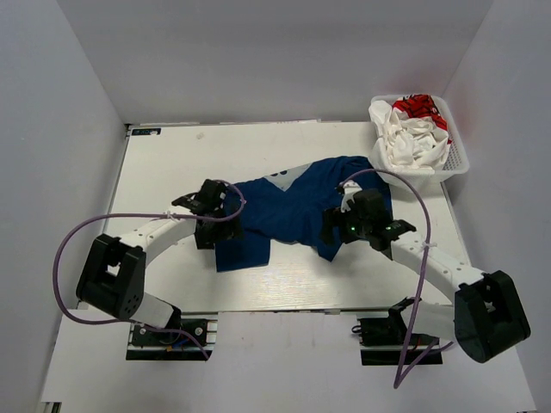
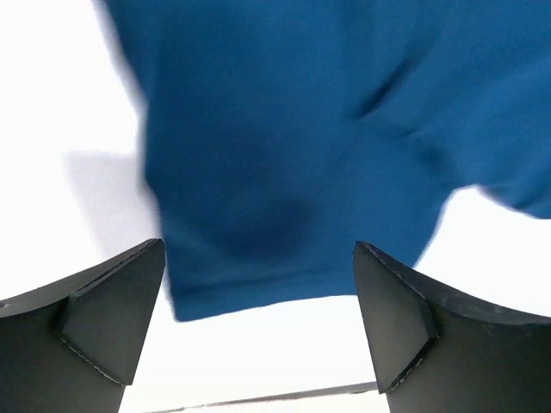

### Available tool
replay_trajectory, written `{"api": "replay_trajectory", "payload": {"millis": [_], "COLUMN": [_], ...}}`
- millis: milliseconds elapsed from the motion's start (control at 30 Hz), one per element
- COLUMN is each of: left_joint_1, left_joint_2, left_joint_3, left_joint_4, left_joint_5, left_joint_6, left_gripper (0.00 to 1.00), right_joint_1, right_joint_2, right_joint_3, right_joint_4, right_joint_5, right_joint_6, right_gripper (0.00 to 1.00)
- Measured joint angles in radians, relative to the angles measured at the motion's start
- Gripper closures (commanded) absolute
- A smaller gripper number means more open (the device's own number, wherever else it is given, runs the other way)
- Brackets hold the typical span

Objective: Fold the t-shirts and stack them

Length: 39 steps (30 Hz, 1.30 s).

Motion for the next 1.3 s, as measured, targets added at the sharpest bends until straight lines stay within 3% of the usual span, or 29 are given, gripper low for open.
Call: {"api": "replay_trajectory", "payload": {"millis": [167, 300, 333, 367, 400, 500, 533, 633, 800, 967, 1167, 1300], "left_joint_1": [-0.017, -0.025, -0.027, -0.027, -0.027, -0.029, -0.027, -0.03, -0.041, -0.043, -0.031, -0.032], "left_joint_2": [-0.018, -0.003, 0.006, 0.012, 0.019, 0.038, 0.047, 0.074, 0.157, 0.19, 0.096, -0.04], "left_joint_3": [-0.122, -0.124, -0.118, -0.114, -0.109, -0.098, -0.093, -0.076, 0.015, 0.18, 0.518, 0.666], "left_joint_4": [-0.052, -0.064, -0.066, -0.068, -0.069, -0.049, -0.037, 0.011, 0.053, -0.027, -0.161, -0.186], "left_joint_5": [-0.035, -0.058, -0.063, -0.066, -0.072, -0.083, -0.085, -0.081, -0.116, -0.329, -0.639, -0.802], "left_joint_6": [-0.068, -0.097, -0.102, -0.106, -0.108, -0.114, -0.114, -0.117, -0.114, -0.116, -0.133, -0.108], "left_gripper": [0.0, 0.04, 0.06, 0.1, 0.24, 0.5, 0.66, 1.0, 1.0, 1.0, 1.0, 1.0], "right_joint_1": [0.097, 0.161, 0.173, 0.184, 0.193, 0.209, 0.21, 0.211, 0.209, 0.202, 0.181, 0.175], "right_joint_2": [0.089, 0.223, 0.245, 0.259, 0.276, 0.318, 0.325, 0.312, 0.161, 0.006, -0.102, -0.145], "right_joint_3": [0.003, 0.035, 0.05, 0.066, 0.083, 0.112, 0.118, 0.142, 0.208, 0.322, 0.448, 0.557], "right_joint_4": [0.009, -0.015, -0.02, -0.021, -0.019, -0.026, -0.031, -0.058, -0.049, 0.02, 0.156, 0.245], "right_joint_5": [-0.002, 0.065, 0.091, 0.118, 0.144, 0.22, 0.248, 0.328, 0.435, 0.605, 0.821, 0.882], "right_joint_6": [-0.022, -0.014, -0.01, -0.004, 0.01, 0.039, 0.045, 0.08, 0.097, 0.087, -0.03, -0.18], "right_gripper": [0.13, 0.16, 0.19, 0.33, 0.47, 0.91, 0.93, 0.96, 1.0, 1.0, 1.0, 1.0]}}
